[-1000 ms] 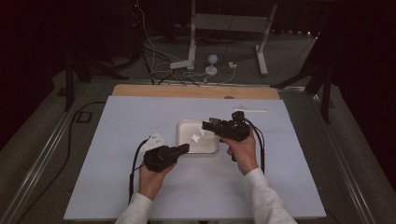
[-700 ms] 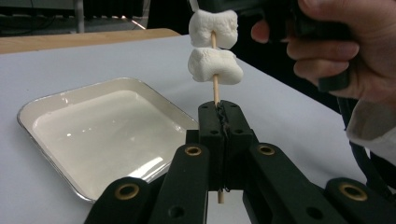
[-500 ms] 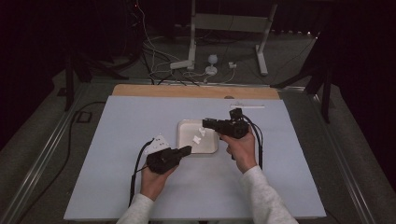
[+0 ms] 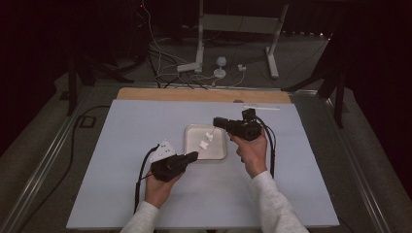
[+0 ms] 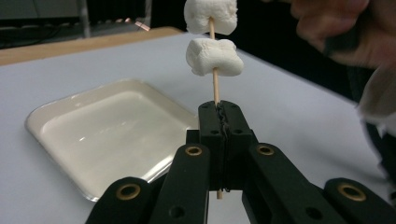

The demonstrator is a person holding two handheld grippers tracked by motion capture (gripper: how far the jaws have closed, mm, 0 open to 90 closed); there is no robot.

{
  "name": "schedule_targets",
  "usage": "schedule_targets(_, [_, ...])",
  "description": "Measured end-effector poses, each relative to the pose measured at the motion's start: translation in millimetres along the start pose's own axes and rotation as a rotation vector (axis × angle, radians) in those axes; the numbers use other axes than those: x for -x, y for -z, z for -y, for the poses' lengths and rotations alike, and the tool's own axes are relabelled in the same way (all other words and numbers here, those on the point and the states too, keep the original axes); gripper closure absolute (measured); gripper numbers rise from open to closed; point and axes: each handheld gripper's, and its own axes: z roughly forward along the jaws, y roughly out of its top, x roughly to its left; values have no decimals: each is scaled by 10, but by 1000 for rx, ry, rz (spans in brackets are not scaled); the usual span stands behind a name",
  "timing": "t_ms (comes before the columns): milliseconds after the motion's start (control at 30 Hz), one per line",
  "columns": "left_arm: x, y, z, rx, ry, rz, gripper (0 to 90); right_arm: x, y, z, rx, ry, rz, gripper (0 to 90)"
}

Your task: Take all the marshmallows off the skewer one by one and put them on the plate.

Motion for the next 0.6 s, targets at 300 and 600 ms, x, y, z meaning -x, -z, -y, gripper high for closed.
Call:
schedule_targets(300, [-95, 70, 15, 38, 75, -16, 900, 90, 268, -160, 32, 43, 42, 796])
schedule_targets(600, [-176, 147, 10, 72, 124, -29, 900, 109, -9, -5, -41, 68, 59, 780])
